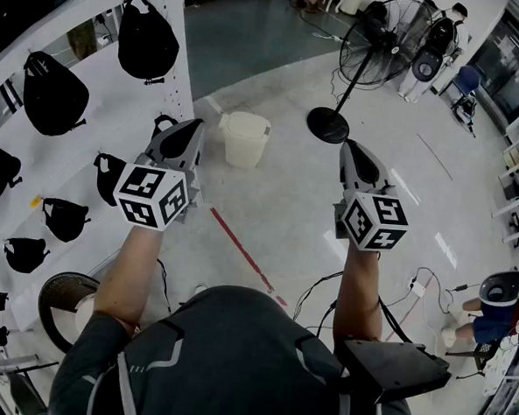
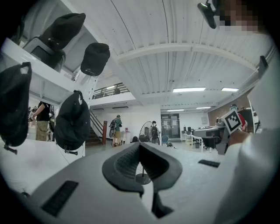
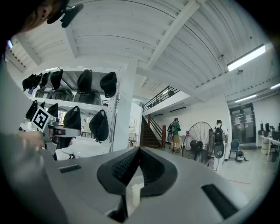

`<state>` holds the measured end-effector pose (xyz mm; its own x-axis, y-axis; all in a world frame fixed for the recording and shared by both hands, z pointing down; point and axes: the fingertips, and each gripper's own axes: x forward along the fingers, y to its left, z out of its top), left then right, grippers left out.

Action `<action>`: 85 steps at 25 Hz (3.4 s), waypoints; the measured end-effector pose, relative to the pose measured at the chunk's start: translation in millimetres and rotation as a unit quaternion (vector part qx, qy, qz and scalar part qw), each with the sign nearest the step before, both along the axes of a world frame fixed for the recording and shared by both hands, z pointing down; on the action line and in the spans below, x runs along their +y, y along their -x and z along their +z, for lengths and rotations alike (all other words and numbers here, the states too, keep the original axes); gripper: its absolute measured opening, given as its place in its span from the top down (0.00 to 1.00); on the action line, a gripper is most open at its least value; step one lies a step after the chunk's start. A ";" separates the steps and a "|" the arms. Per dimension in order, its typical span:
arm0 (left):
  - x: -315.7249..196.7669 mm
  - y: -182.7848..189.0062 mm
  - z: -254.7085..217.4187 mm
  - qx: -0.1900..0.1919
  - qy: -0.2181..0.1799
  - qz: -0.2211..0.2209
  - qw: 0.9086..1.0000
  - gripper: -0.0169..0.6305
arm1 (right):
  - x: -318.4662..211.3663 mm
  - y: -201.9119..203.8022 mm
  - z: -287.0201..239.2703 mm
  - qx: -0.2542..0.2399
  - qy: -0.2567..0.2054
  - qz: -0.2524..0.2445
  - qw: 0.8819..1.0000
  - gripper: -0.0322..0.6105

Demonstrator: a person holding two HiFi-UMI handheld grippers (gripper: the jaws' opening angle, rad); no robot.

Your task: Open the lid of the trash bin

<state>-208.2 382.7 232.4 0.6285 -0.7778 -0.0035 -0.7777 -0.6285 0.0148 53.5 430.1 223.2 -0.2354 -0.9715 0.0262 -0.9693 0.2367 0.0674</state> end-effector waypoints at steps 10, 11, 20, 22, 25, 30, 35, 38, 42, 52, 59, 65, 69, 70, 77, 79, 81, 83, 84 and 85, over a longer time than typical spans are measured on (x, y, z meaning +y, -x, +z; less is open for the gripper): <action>6.1 -16.2 5.6 -0.010 0.005 0.005 1.000 0.96 | 2.9 -9.9 -0.1 0.011 -0.005 -0.003 1.000 0.91; 7.0 -18.2 5.1 -0.009 0.004 0.006 1.000 0.96 | 3.8 -11.8 -0.4 0.013 -0.006 -0.003 1.000 0.91; 11.5 -41.6 3.9 -0.005 0.005 0.006 1.000 0.96 | 9.3 -27.1 0.2 -0.001 -0.011 -0.026 1.000 0.91; 11.9 -49.7 3.1 -0.007 0.001 0.001 1.000 0.96 | 11.6 -32.0 1.3 0.001 -0.012 -0.031 0.999 0.91; 11.1 -64.1 3.1 -0.012 -0.003 -0.007 1.000 0.96 | 16.1 -43.3 4.1 0.008 -0.016 -0.034 0.999 0.91; 17.4 -94.5 3.0 -0.007 0.003 -0.009 1.000 0.96 | 25.6 -69.6 8.2 0.005 -0.020 -0.044 0.999 0.91; 16.5 -114.1 10.1 -0.030 0.000 -0.023 0.999 0.96 | 23.8 -99.3 18.3 -0.019 -0.020 -0.041 0.999 0.91; 3.3 -115.2 19.9 -0.035 0.010 -0.025 0.999 0.96 | 14.1 -104.1 31.5 -0.029 -0.010 -0.042 0.999 0.91; -27.1 -125.6 25.2 -0.022 0.008 -0.013 1.000 0.96 | -12.1 -120.3 35.9 -0.030 -0.005 -0.020 0.999 0.91; -146.6 -109.2 18.3 0.008 -0.006 -0.001 1.000 0.96 | -121.2 -100.1 22.7 -0.003 0.000 -0.018 1.000 0.91; -216.8 -108.4 17.1 0.004 -0.013 0.008 1.000 0.96 | -191.1 -93.1 17.7 0.004 0.004 -0.014 1.000 0.91; -269.1 -96.7 24.8 0.001 -0.007 0.010 1.000 0.96 | -250.3 -75.2 23.8 0.000 0.010 -0.018 1.000 0.91; -298.0 -85.5 29.1 0.008 -0.007 0.013 1.000 0.96 | -283.2 -61.1 26.3 0.005 0.009 -0.019 1.000 0.91; -304.2 -83.2 29.9 0.008 -0.007 0.014 1.000 0.96 | -290.2 -57.7 26.1 0.006 0.009 -0.019 1.000 0.91; -333.3 -62.6 43.8 0.018 0.010 -0.002 1.000 0.96 | -330.8 -33.9 33.0 0.020 0.024 -0.047 0.998 0.91; -342.0 -59.3 47.8 0.019 0.011 -0.005 1.000 0.96 | -345.7 -29.7 34.2 0.019 0.022 -0.053 0.998 0.91; -347.9 -60.9 50.3 0.014 0.012 -0.007 1.000 0.96 | -360.3 -28.3 37.0 0.016 0.022 -0.060 0.998 0.91; -356.2 -64.0 50.8 0.009 0.011 -0.014 1.000 0.96 | -379.6 -29.2 39.3 0.012 0.020 -0.073 0.997 0.91; -362.6 -64.9 50.9 0.008 0.010 -0.021 1.000 0.96 | -391.8 -30.2 40.2 0.009 0.018 -0.081 0.996 0.91; -369.7 -65.7 51.3 0.008 0.010 -0.028 1.000 0.96 | -404.2 -31.6 41.0 0.006 0.015 -0.088 0.996 0.91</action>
